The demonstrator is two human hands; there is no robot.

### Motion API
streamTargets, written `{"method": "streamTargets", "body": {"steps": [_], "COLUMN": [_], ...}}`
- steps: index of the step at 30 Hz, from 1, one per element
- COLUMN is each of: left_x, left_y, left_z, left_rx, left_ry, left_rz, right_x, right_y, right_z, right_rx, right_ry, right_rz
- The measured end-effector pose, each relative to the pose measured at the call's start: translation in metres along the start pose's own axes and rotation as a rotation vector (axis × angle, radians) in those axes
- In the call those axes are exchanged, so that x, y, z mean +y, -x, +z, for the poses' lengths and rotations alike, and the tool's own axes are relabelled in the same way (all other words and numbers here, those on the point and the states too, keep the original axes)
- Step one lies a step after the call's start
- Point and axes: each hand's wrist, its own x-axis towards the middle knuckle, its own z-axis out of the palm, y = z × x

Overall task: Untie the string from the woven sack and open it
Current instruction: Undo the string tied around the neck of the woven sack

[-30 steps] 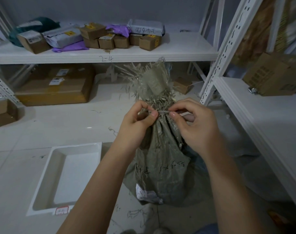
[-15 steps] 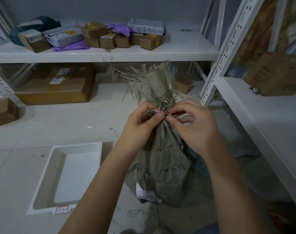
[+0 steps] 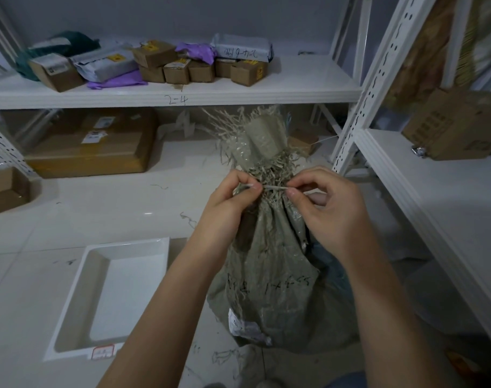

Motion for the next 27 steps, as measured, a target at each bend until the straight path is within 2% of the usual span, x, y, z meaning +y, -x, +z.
{"method": "streamTargets", "body": {"steps": [5,9,13,19,24,27], "left_x": [-0.001,-0.002,-0.006,-0.013,-0.021,-0.031], "left_y": [-0.001,0.0,0.0,-0.007,-0.02,-0.029], "left_z": [0.001,0.001,0.003,0.0,0.005,0.002], "left_rx": [0.022,-0.012,-0.046,-0.045,-0.03,-0.003], "left_ry": [0.001,0.018,-0.055,-0.13,-0.154,-0.156], "left_rz": [-0.004,0.007,0.042,0.095,0.091,0.072], "right_x": [0.0,0.002,0.004,0.011,0.014,0.021], "right_y": [0.001,0.0,0.001,0.0,-0.006,-0.007], "right_z": [0.0,0.003,0.006,0.003,0.023,0.041], "right_rx": [-0.025,-0.082,-0.165,-0.152,-0.138,-0.112], "right_ry": [-0.04,-0.127,0.056,0.175,0.184,0.12], "right_rz": [0.048,0.202,0.242,0.297,0.254,0.311]}}
